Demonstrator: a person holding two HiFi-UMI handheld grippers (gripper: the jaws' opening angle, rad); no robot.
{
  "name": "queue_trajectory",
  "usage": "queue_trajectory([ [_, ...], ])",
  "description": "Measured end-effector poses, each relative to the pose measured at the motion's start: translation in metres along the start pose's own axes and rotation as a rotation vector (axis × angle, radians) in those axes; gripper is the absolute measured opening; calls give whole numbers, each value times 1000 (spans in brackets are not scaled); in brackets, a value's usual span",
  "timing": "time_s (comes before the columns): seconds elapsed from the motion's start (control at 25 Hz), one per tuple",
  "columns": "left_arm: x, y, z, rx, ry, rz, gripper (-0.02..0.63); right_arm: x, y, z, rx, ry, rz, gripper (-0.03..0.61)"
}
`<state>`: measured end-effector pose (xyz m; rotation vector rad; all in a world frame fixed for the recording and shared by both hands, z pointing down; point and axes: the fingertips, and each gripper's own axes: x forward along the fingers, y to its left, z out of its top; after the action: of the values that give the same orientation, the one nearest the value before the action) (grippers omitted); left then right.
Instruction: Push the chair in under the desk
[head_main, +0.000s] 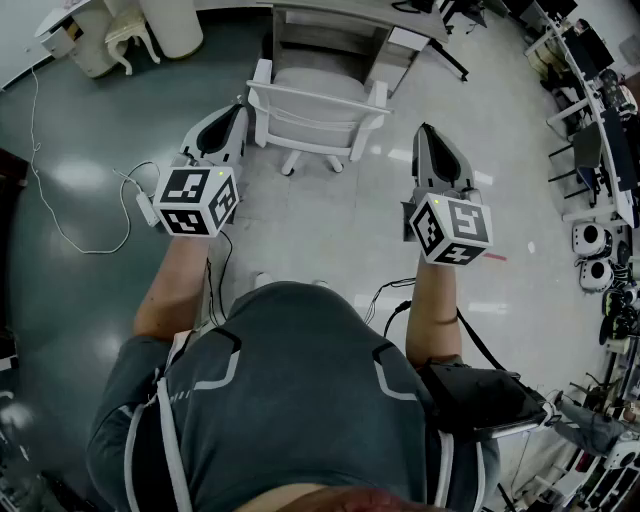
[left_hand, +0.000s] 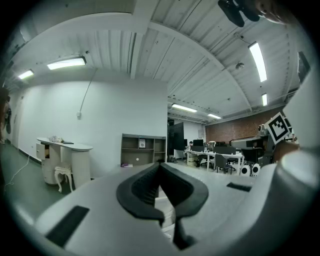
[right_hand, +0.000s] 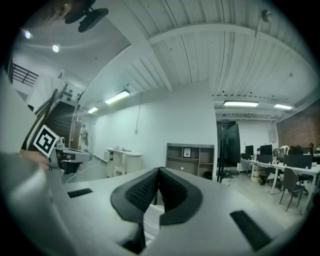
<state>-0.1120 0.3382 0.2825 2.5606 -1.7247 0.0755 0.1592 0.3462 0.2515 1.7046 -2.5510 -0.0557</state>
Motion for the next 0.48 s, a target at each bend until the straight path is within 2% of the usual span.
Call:
queue_trajectory([
  [0.48,5,9,-8,-15,20,-33,9,9,10,-1,14,6,-6,28],
])
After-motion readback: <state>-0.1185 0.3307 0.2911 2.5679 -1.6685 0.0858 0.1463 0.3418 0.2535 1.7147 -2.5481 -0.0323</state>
